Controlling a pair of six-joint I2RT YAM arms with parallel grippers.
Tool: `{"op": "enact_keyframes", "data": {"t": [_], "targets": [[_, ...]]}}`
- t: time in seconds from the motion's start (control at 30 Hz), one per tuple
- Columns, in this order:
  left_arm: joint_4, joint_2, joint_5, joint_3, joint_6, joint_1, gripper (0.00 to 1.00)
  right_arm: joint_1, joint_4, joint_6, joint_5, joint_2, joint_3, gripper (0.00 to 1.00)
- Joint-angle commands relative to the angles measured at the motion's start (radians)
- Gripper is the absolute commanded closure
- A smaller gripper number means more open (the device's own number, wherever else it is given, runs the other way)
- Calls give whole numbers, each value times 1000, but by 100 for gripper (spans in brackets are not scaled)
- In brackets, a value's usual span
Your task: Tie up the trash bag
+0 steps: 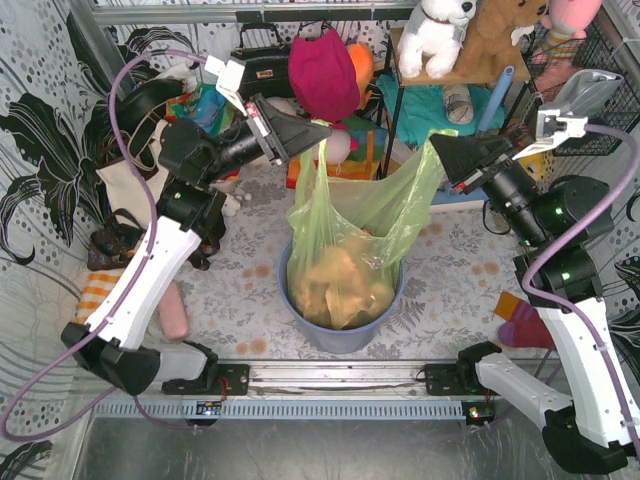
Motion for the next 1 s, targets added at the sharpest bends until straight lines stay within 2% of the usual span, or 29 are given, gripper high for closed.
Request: {"op": "enact_keyframes", "data": {"t": [0.0,0.27,0.4,0.57,0.7,0.73,0.83,0.9,0.97], "targets": [[223,79,107,102,-94,30,100,7,74,-47,110,-47,8,100],[391,209,197,238,-272,99,100,7,58,-91,200,-90,36,100],[438,248,216,281,-332,116,100,7,60,-95,193,-99,42,100],[475,237,242,293,-418,131,100,6,105,-27,45,-69,52,100],[562,99,275,143,-541,147,100,7,246,135,-232,-10,29,100],[549,25,273,83,-539,147,100,7,298,188,-300,1,16,100],[338,-140,257,-46,-440,146,100,7,426,320,-437,23,-16,100],[181,-217,245,-87,-370,147,100,7,464,365,-478,23,-31,100],[107,-263,244,-109,-341,146,98,7,480,384,-483,18,-53,100]]}}
